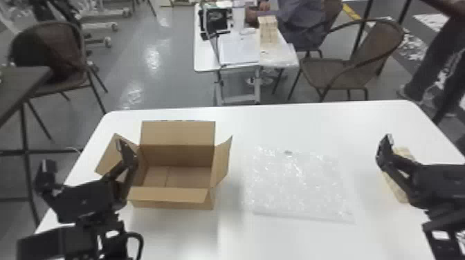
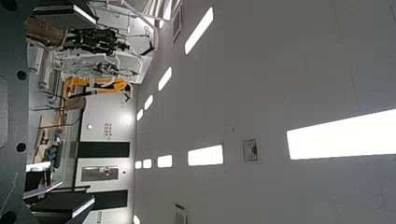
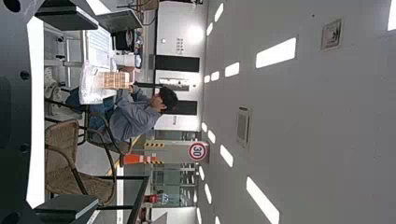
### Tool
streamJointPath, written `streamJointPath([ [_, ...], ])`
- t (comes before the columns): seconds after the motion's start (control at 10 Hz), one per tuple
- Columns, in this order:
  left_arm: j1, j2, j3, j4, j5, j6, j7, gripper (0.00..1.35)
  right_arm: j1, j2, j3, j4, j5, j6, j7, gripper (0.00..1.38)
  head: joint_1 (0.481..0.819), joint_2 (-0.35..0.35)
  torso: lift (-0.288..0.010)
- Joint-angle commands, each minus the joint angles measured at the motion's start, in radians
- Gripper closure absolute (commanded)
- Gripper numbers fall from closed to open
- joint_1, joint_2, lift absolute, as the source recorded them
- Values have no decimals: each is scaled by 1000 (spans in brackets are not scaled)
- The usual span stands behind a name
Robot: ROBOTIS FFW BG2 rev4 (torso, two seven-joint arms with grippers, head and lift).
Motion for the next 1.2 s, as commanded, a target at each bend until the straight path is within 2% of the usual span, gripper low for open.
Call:
streamJointPath([
  [0.0, 0, 0, 0, 0, 0, 0, 0, -2, 0, 0, 0, 0, 0, 0, 0, -2, 678, 86, -100],
  [1.1, 0, 0, 0, 0, 0, 0, 0, -2, 0, 0, 0, 0, 0, 0, 0, -2, 678, 86, -100],
])
